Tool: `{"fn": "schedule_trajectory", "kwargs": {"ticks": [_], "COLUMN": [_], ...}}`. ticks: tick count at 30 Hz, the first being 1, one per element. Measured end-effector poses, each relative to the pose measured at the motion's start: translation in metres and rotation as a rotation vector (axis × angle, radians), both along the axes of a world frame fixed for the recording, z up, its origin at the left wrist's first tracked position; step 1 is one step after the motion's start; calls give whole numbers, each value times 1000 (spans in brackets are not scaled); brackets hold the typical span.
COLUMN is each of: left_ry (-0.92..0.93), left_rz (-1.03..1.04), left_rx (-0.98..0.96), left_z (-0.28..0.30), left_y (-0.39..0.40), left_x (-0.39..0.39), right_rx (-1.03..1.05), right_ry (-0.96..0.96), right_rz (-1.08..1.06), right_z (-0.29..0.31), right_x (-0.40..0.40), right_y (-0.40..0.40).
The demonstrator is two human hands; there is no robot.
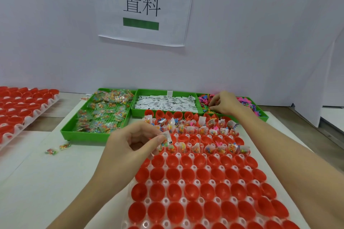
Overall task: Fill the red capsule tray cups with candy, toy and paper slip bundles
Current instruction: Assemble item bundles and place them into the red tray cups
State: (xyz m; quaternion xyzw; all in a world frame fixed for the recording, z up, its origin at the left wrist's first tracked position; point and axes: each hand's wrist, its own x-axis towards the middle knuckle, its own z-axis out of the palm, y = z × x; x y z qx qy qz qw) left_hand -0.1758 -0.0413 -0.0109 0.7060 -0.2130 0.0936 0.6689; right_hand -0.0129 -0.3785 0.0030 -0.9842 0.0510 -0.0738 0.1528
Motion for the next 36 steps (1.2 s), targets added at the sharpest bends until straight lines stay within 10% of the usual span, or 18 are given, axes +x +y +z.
{"fn": "schedule_trajectory", "kwargs": {"ticks": [23, 36], "left_ry": [50, 97], "left_rz": [37, -82], "left_rx": [66, 87], "left_z": [-1, 8], "left_y": [12, 22], "left_x": [8, 12], "right_rx": [-66, 590], "right_ry": [-104, -253], "right_rz": [-50, 225], "right_z": [14, 40], "right_x": [-19, -174], "right_y": [-3, 115]}}
